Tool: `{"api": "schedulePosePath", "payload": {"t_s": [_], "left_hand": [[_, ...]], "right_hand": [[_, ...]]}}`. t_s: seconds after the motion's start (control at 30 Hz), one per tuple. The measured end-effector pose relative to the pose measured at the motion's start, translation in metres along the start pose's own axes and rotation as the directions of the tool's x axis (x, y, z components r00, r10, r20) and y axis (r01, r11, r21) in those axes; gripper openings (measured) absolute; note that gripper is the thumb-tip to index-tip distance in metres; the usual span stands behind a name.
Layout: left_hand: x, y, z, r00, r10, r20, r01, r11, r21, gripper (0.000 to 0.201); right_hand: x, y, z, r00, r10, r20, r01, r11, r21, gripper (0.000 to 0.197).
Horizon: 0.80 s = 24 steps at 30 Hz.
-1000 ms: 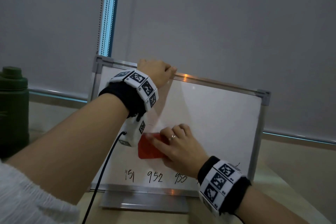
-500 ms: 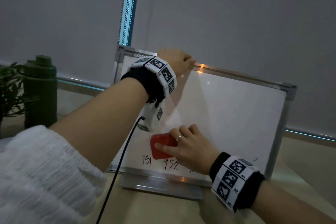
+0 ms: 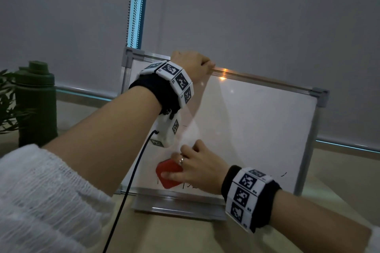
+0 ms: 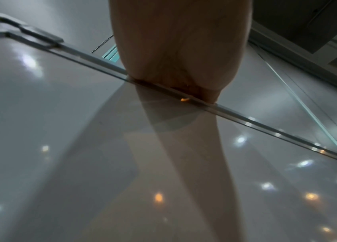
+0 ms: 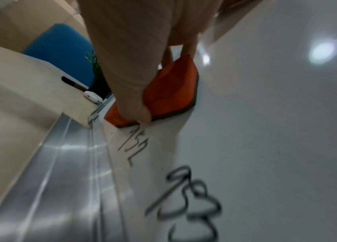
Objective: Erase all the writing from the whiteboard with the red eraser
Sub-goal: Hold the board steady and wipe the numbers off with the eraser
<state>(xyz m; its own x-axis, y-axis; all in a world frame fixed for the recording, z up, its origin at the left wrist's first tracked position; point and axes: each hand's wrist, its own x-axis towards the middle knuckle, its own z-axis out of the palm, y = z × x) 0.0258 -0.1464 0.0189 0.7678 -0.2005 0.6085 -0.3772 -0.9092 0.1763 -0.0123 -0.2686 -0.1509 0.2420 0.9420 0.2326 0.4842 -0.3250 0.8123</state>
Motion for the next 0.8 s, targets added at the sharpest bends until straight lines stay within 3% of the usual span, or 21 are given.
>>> {"api": "schedulePosePath", "payload": {"t_s": [0.13,0.2,0.33,0.47,0.67,0.8], "left_hand": [[0.000,0.000,0.000,1.000,0.001,-0.008,-0.001,1.000,0.003,0.038],[0.000,-0.001,0.000,1.000,0.004,-0.008,-0.004,1.000,0.005,0.038],[-0.001,-0.002,-0.002,1.000,0.003,-0.009,-0.003,1.000,-0.007,0.040],[-0.003,0.001,-0.004,1.000,0.010,0.002,-0.009,1.000,-0.003,0.040],[-0.002,0.005,-0.001,1.000,-0.004,-0.004,0.004,1.000,0.010,0.042],[-0.003,0.004,-0.003,1.000,0.007,0.005,-0.007,1.000,-0.004,0.042]], "right_hand": [[0.020,0.008,-0.008,0.939,0.328,-0.102,-0.322,0.944,0.070,0.059],[0.019,-0.004,-0.004,0.924,0.373,-0.084,-0.365,0.926,0.097,0.060],[-0.002,-0.026,0.009,0.988,0.155,0.007,-0.155,0.985,0.077,0.043],[-0.018,-0.015,0.004,0.993,0.003,0.114,-0.004,1.000,0.008,0.039],[0.008,-0.041,0.002,0.992,0.098,0.078,-0.105,0.990,0.091,0.035],[0.021,-0.046,0.003,0.987,0.122,0.106,-0.135,0.983,0.125,0.047]]}}
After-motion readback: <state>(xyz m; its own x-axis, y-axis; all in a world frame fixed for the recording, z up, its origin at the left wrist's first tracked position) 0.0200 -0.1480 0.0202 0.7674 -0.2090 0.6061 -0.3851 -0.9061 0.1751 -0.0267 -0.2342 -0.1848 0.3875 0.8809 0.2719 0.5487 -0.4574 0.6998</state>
